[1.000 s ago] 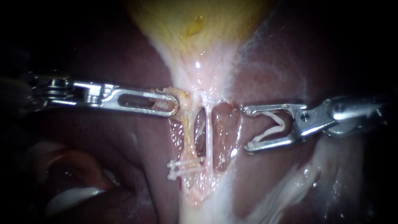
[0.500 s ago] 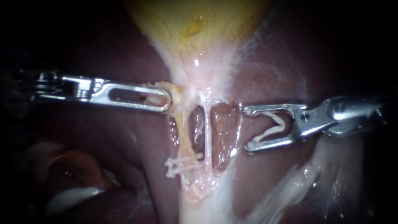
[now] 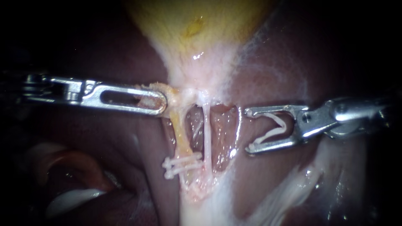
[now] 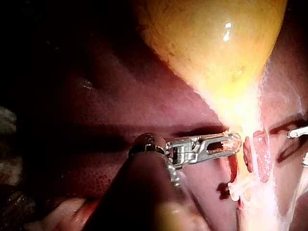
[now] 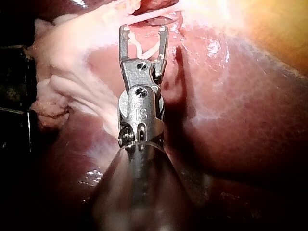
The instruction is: Clipping third clip left tube
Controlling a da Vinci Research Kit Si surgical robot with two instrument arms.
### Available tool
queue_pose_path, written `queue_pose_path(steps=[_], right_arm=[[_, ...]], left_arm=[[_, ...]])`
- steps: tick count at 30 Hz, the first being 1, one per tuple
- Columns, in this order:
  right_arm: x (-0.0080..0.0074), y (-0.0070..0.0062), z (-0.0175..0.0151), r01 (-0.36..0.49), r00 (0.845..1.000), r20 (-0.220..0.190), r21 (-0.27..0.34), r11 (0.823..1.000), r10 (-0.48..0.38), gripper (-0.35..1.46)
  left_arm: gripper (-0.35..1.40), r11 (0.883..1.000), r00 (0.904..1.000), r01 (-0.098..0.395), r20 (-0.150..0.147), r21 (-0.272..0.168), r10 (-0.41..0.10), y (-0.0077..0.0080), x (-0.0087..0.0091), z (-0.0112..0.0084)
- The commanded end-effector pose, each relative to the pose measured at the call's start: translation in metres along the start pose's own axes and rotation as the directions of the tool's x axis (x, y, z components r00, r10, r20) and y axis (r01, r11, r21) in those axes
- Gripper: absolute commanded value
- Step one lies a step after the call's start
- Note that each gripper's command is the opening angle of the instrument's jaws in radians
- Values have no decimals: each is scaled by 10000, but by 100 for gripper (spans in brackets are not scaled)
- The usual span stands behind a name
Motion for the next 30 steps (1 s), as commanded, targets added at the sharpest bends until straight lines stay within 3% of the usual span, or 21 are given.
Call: queue_pose_path(steps=[1, 14, 30], right_arm=[[-1, -1, 2, -91, 10000, -2, 15, 10000, 91, 44], [-11, -2, 58, -1009, 9949, -19, 57, 9949, 1009, 44], [-27, 9, 114, -1518, 9884, -2, 49, 9884, 1518, 44]], left_arm=[[-35, 10000, 10000, -1, 2, -7, 1, 0, 0, 0], [-35, 10000, 10000, 1, 5, -10, -1, -1, 1, 0], [-35, 10000, 10000, 5, 12, -16, -5, -8, 4, 1]])
